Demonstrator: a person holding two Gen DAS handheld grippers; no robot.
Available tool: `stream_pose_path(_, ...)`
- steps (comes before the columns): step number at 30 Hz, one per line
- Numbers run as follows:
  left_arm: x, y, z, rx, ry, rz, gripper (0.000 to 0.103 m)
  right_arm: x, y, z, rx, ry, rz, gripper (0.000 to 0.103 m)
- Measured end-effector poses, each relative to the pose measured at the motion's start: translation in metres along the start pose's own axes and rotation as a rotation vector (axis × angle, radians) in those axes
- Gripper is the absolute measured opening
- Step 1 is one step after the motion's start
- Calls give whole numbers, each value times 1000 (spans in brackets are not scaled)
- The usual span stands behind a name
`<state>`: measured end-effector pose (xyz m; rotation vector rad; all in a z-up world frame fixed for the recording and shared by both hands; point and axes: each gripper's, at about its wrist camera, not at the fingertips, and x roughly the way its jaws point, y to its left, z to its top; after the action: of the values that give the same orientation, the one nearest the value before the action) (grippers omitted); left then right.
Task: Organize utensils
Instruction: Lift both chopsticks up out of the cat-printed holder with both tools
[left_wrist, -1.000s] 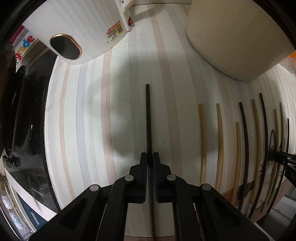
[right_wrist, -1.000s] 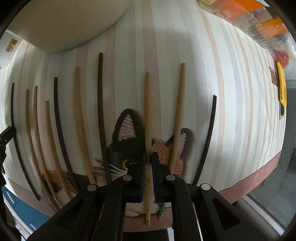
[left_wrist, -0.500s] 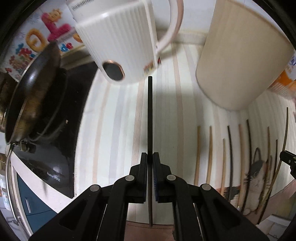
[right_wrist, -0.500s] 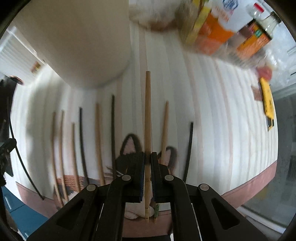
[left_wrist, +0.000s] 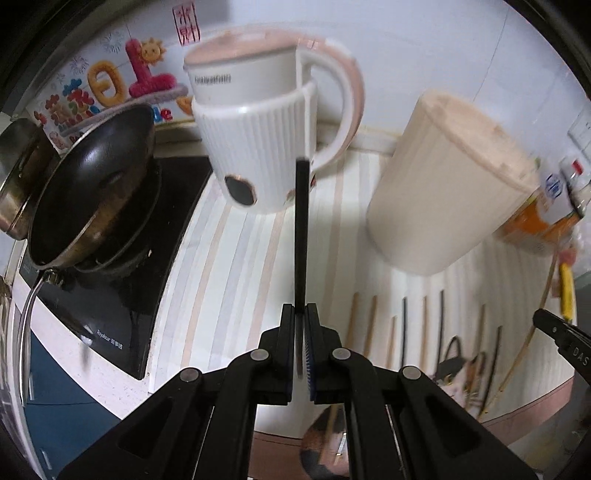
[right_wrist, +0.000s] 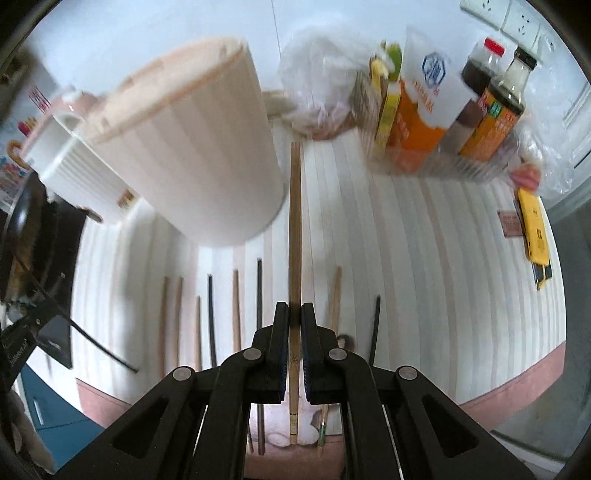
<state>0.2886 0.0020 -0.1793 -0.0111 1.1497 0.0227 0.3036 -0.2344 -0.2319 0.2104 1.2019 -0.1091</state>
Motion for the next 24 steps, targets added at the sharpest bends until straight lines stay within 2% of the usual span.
stream_pose_path(8,-43,-20,19,-1,-106,-47,2,-47,-9,16,30,-73,122,7)
stream_pose_path(15,-82,-30,41,3,-216,-66,0,-90,-7,47,7,-154,164,7)
stream_pose_path(21,-109,-31,58,8,-279,-92,0,-117,-4,74,-12,-200,183,7)
stream_pose_path(23,-105,-29,60,14,-269,-90,4,-116,-3,76,-26,-177,188,7)
stream_pose_path(24,-98,-28,60,18,-243,-99,11,-111,-2,76,-31,-153,185,7)
